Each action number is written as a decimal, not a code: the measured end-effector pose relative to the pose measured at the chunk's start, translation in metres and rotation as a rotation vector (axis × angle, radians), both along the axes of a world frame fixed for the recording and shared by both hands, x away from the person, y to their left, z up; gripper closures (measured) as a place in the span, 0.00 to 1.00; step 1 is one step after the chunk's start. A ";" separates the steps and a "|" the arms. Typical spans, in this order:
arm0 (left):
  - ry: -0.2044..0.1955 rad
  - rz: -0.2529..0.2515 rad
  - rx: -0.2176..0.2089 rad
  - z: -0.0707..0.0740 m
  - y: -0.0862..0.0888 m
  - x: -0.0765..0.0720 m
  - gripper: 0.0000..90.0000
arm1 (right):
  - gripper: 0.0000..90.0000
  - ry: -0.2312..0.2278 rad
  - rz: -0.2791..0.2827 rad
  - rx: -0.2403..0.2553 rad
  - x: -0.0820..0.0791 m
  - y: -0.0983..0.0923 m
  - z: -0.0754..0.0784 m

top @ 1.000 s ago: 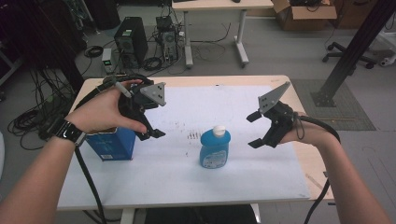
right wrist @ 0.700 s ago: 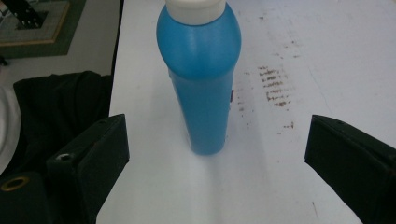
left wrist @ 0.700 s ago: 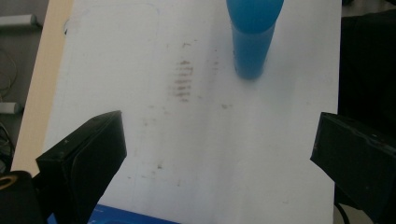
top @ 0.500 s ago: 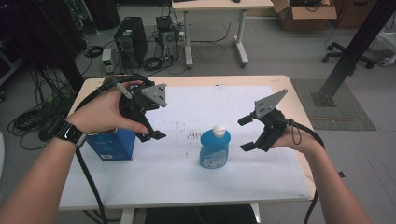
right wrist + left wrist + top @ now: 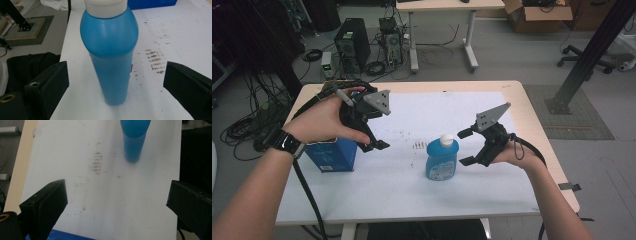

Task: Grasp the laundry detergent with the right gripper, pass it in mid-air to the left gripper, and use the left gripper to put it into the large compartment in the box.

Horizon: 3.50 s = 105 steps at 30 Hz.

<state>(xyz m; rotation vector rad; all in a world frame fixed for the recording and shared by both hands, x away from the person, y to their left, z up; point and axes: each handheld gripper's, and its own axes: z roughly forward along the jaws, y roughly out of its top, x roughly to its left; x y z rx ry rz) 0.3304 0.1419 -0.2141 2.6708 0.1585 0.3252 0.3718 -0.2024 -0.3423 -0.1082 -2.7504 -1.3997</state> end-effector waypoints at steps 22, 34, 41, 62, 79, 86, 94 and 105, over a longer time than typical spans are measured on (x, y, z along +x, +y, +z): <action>0.007 0.003 0.006 -0.001 -0.003 0.000 0.04 | 0.07 0.021 0.010 0.068 0.000 0.021 -0.024; 0.008 0.004 0.011 -0.001 -0.002 0.000 0.04 | 0.09 0.027 0.016 0.090 0.000 0.030 -0.030; 0.011 0.004 0.009 -0.002 -0.001 -0.001 0.04 | 0.12 0.031 0.020 0.096 0.002 0.036 -0.034; 0.008 0.003 0.017 -0.002 -0.001 -0.001 0.04 | 0.27 0.042 0.047 0.099 0.002 0.042 -0.040; 0.009 0.003 0.014 -0.002 -0.001 -0.002 0.04 | 0.41 0.038 0.053 0.101 0.002 0.040 -0.043; 0.008 0.003 0.015 -0.002 -0.002 -0.002 0.04 | 0.43 0.025 0.050 0.111 0.002 0.039 -0.043; 0.002 -0.002 0.014 0.001 -0.005 -0.003 0.04 | 0.46 0.000 0.022 0.116 0.001 0.038 -0.039; -0.007 -0.013 0.006 0.008 -0.012 -0.004 0.04 | 0.47 -0.006 0.010 0.128 -0.002 0.040 -0.016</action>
